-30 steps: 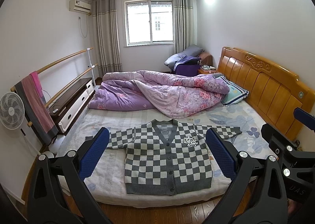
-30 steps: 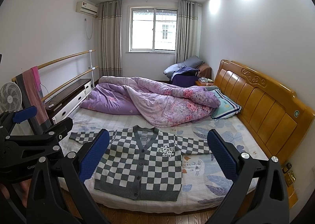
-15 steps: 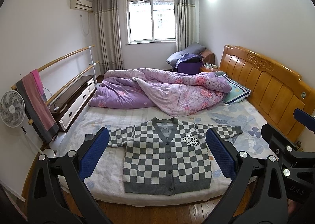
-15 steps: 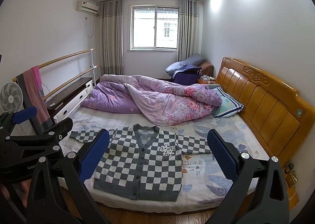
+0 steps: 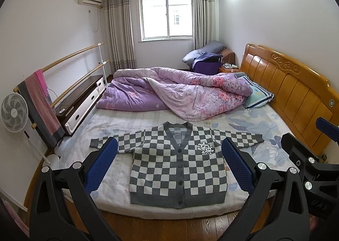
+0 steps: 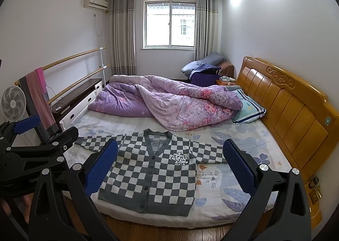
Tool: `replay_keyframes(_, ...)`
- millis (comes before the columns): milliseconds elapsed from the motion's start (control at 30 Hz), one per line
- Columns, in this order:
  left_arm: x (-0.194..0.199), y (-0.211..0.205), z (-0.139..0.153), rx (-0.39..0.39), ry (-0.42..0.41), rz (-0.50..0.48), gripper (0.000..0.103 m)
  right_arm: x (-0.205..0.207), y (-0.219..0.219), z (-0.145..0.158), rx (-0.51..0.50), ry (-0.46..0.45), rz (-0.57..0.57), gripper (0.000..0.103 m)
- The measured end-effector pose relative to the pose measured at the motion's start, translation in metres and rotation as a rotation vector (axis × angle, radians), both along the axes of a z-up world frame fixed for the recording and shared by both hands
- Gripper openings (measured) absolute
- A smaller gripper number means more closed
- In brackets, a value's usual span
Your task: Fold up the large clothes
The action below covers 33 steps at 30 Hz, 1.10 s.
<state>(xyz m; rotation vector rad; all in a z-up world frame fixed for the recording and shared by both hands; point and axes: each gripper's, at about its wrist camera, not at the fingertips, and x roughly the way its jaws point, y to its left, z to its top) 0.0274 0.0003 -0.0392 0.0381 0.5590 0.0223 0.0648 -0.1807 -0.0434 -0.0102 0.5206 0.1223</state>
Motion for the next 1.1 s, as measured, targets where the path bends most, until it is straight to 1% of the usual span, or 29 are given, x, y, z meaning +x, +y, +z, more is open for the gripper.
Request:
replay_keyframes(133,0.011,-0.009,-0.003,-0.002,0.027,0.012,0.098,0.006,0.001,-0.004,-0.001,0.018,0.01,0.096)
replay_keyframes(367,0.029,-0.008,-0.013,0.003,0.075,0.028,0.098,0.022,0.003,-0.011,-0.003,0.057,0.029,0.096)
replay_keyframes(600,0.061,0.01,-0.024,0.001,0.114,0.016,0.098,0.046,0.027,-0.018,-0.014,0.088,0.018,0.096)
replay_keyframes(800,0.098,0.051,-0.031,-0.011,0.143,-0.009,0.098,0.079,0.068,-0.022,-0.018,0.118,-0.002,0.096)
replay_keyframes(1100,0.155,0.119,-0.034,-0.015,0.186,-0.073,0.098,0.121,0.127,-0.029,-0.003,0.177,-0.06,0.096)
